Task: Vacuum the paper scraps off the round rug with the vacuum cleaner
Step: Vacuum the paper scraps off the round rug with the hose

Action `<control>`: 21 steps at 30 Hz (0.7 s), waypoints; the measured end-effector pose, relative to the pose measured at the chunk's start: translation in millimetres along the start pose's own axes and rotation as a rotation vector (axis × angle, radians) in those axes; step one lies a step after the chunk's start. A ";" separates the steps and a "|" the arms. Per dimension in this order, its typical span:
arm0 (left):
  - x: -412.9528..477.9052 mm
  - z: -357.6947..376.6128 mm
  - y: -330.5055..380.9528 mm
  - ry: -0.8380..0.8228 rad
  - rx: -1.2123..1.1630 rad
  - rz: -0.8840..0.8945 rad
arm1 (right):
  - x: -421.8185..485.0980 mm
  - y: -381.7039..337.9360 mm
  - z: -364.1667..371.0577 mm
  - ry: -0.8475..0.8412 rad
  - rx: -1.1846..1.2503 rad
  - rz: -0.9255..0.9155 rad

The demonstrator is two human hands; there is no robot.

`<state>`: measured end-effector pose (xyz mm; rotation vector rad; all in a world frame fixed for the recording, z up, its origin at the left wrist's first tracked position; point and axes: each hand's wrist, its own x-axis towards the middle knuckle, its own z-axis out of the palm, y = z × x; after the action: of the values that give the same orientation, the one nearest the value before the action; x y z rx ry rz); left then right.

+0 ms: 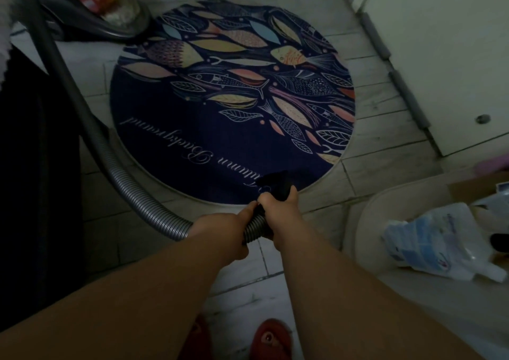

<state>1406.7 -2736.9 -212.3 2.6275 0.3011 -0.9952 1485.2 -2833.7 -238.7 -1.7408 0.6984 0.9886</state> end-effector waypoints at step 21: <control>-46.4 -193.1 -31.6 0.086 -0.395 0.008 | -111.0 -191.3 31.4 0.041 -0.014 -0.260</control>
<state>1480.0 -2641.5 -51.1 2.3106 0.4555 -0.7328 1574.6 -2734.6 -59.6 -1.8144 0.4766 0.7824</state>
